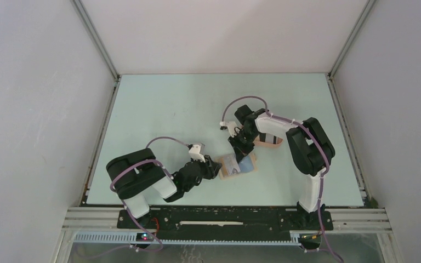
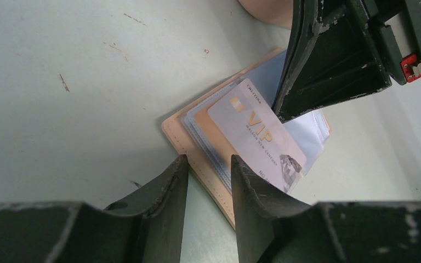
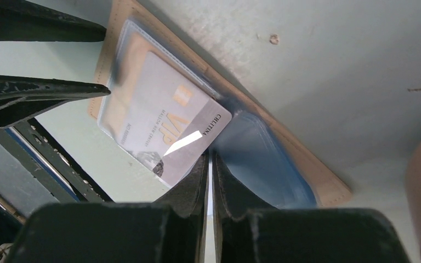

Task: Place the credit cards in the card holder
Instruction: Insert the credit card into the card holder.

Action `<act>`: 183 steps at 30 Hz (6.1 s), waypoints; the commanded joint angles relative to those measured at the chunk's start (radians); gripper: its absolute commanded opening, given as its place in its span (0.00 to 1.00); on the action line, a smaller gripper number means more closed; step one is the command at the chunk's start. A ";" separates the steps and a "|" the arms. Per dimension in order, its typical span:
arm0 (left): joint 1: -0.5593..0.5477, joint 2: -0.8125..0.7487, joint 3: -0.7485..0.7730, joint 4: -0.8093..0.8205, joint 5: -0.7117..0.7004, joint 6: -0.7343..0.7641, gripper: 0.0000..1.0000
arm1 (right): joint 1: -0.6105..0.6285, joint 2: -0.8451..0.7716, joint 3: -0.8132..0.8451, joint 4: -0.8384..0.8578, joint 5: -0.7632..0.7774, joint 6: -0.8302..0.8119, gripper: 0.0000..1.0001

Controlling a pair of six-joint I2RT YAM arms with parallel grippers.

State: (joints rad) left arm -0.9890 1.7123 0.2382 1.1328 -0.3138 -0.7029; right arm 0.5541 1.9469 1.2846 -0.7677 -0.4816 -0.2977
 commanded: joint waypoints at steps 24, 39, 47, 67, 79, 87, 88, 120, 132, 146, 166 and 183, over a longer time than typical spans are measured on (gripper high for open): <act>-0.007 0.014 0.031 0.062 0.046 0.030 0.39 | 0.049 0.053 0.058 -0.048 -0.096 -0.017 0.17; -0.007 0.015 0.014 0.097 0.050 0.032 0.41 | 0.036 -0.073 0.036 -0.105 -0.166 -0.159 0.18; -0.007 0.013 -0.002 0.125 0.051 0.033 0.43 | 0.027 -0.019 0.036 -0.126 -0.096 -0.155 0.18; -0.010 0.007 0.005 0.019 0.122 -0.086 0.45 | 0.021 0.096 0.066 -0.128 -0.241 -0.096 0.18; -0.017 0.032 0.035 -0.015 0.130 -0.095 0.42 | -0.004 0.104 0.081 -0.059 -0.276 -0.009 0.17; -0.017 0.002 0.020 -0.010 0.089 -0.094 0.45 | -0.013 0.050 0.075 -0.037 -0.142 -0.029 0.20; -0.017 -0.011 0.009 -0.004 0.079 -0.091 0.46 | -0.013 0.038 0.074 -0.040 -0.131 -0.036 0.20; -0.122 -0.059 0.109 -0.073 0.043 0.151 0.39 | -0.019 -0.327 -0.132 -0.049 -0.236 -0.441 0.30; -0.074 0.009 0.086 -0.050 0.006 0.046 0.26 | 0.076 -0.654 -0.557 0.317 -0.162 -0.913 0.30; -0.061 0.028 0.082 -0.045 0.016 0.011 0.23 | 0.245 -0.534 -0.565 0.372 -0.024 -0.917 0.49; -0.040 0.047 0.076 -0.015 0.041 -0.003 0.22 | 0.140 -0.522 -0.495 0.117 0.079 -0.997 0.40; -0.011 -0.376 0.131 -0.261 0.149 0.361 0.44 | -0.158 -0.810 -0.266 0.225 0.010 -0.322 0.80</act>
State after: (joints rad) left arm -1.0027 1.4574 0.2955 1.0191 -0.1520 -0.5621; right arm 0.4686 1.1324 0.9104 -0.6270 -0.4992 -0.9737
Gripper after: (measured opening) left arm 0.412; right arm 0.704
